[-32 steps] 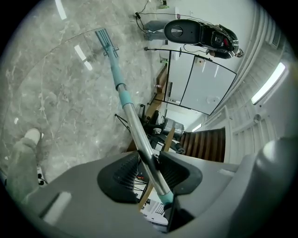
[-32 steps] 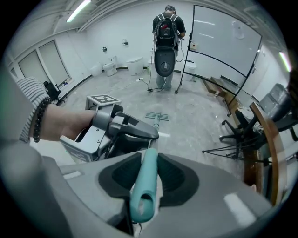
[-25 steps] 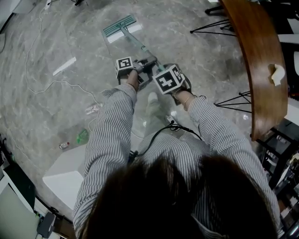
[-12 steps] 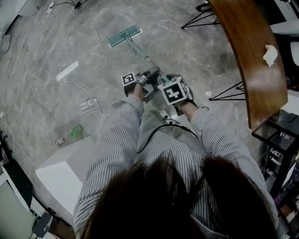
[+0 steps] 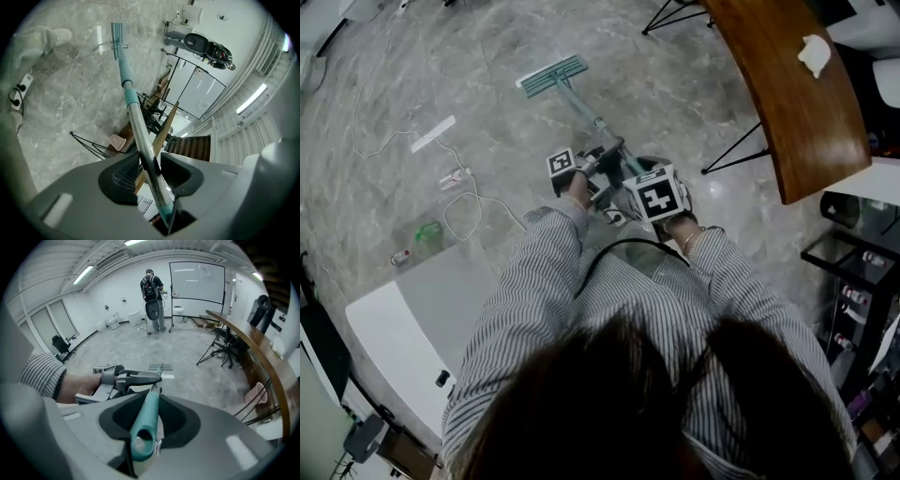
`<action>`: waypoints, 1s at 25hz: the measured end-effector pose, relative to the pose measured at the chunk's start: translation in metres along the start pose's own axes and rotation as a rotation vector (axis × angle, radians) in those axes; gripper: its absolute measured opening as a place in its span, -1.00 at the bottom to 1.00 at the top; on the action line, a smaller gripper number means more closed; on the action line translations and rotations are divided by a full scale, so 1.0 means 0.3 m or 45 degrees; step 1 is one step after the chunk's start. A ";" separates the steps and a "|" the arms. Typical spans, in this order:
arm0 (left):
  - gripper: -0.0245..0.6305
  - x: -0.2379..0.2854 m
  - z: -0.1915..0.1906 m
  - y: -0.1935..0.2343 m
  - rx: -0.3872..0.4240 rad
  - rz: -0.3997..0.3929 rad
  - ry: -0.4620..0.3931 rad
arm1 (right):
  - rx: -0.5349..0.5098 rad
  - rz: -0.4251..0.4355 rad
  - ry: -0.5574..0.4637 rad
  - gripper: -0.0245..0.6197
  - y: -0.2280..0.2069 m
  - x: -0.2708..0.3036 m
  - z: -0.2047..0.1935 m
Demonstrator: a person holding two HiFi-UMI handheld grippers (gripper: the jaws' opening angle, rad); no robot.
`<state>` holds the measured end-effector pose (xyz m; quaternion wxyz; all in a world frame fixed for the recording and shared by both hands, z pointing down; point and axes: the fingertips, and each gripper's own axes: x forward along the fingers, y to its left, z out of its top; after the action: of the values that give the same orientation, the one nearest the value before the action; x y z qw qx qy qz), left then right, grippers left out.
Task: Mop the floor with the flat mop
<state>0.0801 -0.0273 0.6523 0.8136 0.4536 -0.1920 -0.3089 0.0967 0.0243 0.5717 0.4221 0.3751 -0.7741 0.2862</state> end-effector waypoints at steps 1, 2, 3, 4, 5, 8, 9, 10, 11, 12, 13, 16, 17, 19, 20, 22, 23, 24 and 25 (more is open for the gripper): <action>-0.48 -0.012 -0.054 0.037 -0.004 0.010 0.000 | 0.009 0.017 0.008 -0.57 0.009 -0.027 -0.063; -0.49 -0.024 -0.106 0.073 -0.008 0.021 -0.002 | 0.019 0.031 0.014 -0.57 0.017 -0.053 -0.122; -0.49 -0.035 -0.155 0.105 -0.013 0.030 -0.004 | 0.029 0.040 0.017 -0.57 0.022 -0.080 -0.175; -0.49 -0.047 -0.203 0.132 -0.019 0.037 -0.006 | 0.040 0.044 0.017 -0.57 0.024 -0.107 -0.223; -0.49 -0.059 -0.248 0.154 -0.024 0.044 -0.007 | 0.050 0.044 0.015 -0.57 0.024 -0.136 -0.266; -0.49 -0.096 -0.381 0.198 -0.048 0.050 0.004 | 0.077 0.045 0.011 -0.57 0.031 -0.229 -0.372; -0.49 -0.105 -0.424 0.207 -0.058 0.049 0.011 | 0.085 0.048 0.009 -0.57 0.035 -0.262 -0.399; -0.49 -0.111 -0.466 0.214 -0.066 0.048 0.021 | 0.093 0.052 0.005 -0.57 0.036 -0.296 -0.423; -0.49 -0.113 -0.508 0.219 -0.071 0.047 0.033 | 0.103 0.058 -0.001 -0.57 0.033 -0.331 -0.444; -0.48 -0.113 -0.549 0.220 -0.072 0.047 0.047 | 0.113 0.064 -0.008 -0.57 0.028 -0.366 -0.462; -0.48 -0.112 -0.587 0.219 -0.070 0.048 0.062 | 0.124 0.073 -0.015 -0.57 0.024 -0.398 -0.477; -0.46 -0.122 -0.665 0.210 -0.070 0.055 0.105 | 0.165 0.108 -0.037 -0.56 0.027 -0.467 -0.500; -0.46 -0.128 -0.681 0.206 -0.070 0.060 0.122 | 0.177 0.115 -0.044 -0.56 0.033 -0.481 -0.502; -0.44 -0.135 -0.701 0.197 -0.057 0.066 0.165 | 0.198 0.116 -0.058 -0.56 0.039 -0.499 -0.501; -0.43 -0.135 -0.705 0.193 -0.047 0.062 0.179 | 0.211 0.113 -0.064 -0.56 0.038 -0.502 -0.497; -0.42 -0.133 -0.700 0.185 -0.040 0.038 0.173 | 0.235 0.104 -0.080 -0.56 0.037 -0.504 -0.486; -0.42 -0.131 -0.696 0.180 -0.042 0.019 0.161 | 0.242 0.098 -0.090 -0.56 0.036 -0.505 -0.478; -0.42 -0.129 -0.692 0.173 -0.042 -0.002 0.149 | 0.248 0.092 -0.101 -0.56 0.035 -0.506 -0.471; -0.41 -0.127 -0.688 0.168 -0.041 -0.021 0.140 | 0.256 0.087 -0.110 -0.56 0.035 -0.508 -0.466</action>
<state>0.1910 0.1465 0.5880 0.8276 0.4583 -0.1384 -0.2932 0.2046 0.1880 0.5053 0.3387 0.4009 -0.7713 0.3601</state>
